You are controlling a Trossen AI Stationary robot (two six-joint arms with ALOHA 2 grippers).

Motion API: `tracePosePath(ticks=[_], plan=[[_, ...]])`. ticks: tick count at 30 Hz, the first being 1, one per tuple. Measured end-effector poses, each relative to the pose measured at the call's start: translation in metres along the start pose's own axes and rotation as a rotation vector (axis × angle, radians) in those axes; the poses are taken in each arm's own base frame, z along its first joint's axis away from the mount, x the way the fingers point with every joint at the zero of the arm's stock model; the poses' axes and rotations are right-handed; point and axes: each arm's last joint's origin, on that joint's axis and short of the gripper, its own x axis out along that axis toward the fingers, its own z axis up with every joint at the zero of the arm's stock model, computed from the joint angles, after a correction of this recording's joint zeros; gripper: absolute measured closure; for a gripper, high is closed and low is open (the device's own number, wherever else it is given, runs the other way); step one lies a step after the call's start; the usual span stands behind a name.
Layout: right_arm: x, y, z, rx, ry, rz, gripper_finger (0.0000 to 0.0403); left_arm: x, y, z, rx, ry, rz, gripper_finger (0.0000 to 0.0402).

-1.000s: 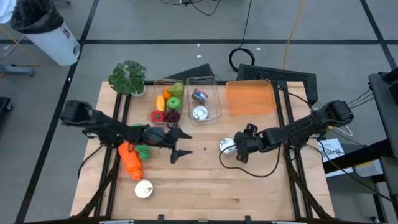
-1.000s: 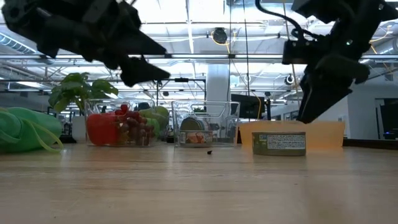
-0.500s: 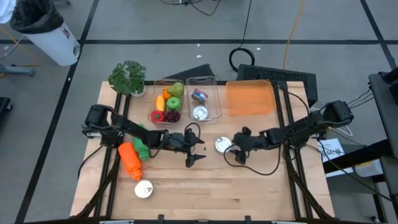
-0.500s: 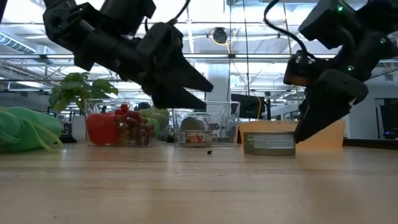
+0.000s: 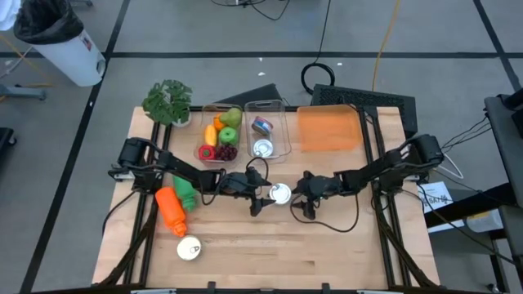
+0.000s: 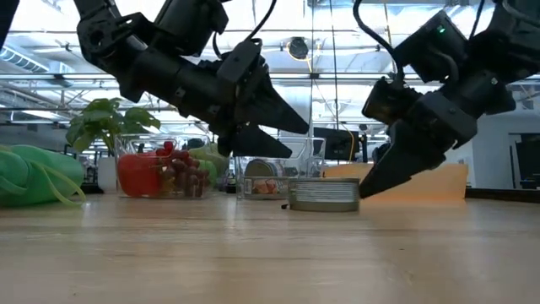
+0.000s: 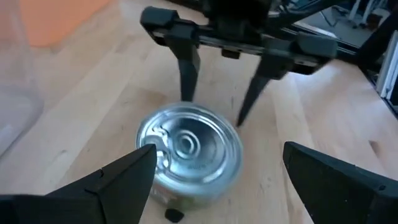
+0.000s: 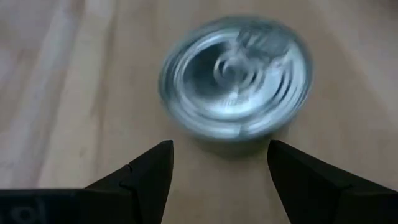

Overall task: Pick & Place Food Item
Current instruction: Put the green tuna can into the right transparent bin

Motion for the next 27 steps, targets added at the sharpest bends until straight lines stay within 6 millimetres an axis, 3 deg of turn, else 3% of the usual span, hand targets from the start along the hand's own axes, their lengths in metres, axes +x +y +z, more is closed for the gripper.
tracePosePath(ticks=[14,22,27], plan=[[0.016,0.038,0.025,-0.149,-0.061,0.242,0.0156,0.000,0.003,-0.007,-0.109,0.067,0.031,0.0041],[0.006,0.039,0.025,-0.142,-0.006,0.226,0.0156,-0.014,-0.001,0.000,-0.312,0.139,0.044,0.0041],[-0.002,0.037,0.027,-0.141,0.007,0.173,0.0156,-0.026,-0.007,-0.001,-0.298,0.225,0.228,0.0041]])
